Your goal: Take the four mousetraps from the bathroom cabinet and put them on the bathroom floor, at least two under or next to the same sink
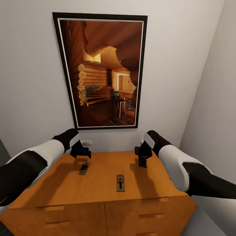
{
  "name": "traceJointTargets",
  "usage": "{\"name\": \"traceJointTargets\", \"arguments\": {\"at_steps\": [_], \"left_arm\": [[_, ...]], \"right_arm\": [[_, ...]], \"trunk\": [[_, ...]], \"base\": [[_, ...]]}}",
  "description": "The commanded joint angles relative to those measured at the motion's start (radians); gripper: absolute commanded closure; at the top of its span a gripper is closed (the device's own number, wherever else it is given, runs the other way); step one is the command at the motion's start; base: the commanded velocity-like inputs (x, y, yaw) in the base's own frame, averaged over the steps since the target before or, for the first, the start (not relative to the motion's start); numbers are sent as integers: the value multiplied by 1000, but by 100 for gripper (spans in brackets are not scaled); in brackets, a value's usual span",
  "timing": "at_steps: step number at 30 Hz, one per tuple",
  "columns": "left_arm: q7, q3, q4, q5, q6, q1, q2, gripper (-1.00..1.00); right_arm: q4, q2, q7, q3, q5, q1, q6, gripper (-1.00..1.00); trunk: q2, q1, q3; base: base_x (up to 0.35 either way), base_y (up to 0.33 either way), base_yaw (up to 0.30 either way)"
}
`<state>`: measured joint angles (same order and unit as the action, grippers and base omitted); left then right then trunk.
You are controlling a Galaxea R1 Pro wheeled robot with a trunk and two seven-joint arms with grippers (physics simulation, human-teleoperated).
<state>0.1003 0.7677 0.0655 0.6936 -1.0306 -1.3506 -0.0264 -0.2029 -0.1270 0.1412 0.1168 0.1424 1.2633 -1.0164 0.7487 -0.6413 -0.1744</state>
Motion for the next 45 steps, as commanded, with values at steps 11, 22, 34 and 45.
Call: {"name": "traceJointTargets", "arguments": {"at_steps": [11, 22, 34, 45], "left_arm": [[12, 8, 0, -5, -5, -1, 5, -100], [16, 9, 1, -5, -6, -1, 11, -100], [16, 9, 1, -5, -6, -1, 12, -100], [16, 9, -2, -5, -6, -1, 12, -100]], "right_arm": [[-1, 0, 12, 6, 9, 1, -2, 100], [-1, 1, 12, 5, 9, 1, -2, 100], [-1, 2, 11, 4, 9, 1, -2, 100], [-1, 3, 11, 4, 9, 1, -2, 100]], "trunk": [[22, -12, -11], [99, -54, -46], [183, -100, -83], [260, -142, -118]], "base": [[9, 3, 0], [0, 0, 0], [0, 0, 0], [0, 0, 0]]}}
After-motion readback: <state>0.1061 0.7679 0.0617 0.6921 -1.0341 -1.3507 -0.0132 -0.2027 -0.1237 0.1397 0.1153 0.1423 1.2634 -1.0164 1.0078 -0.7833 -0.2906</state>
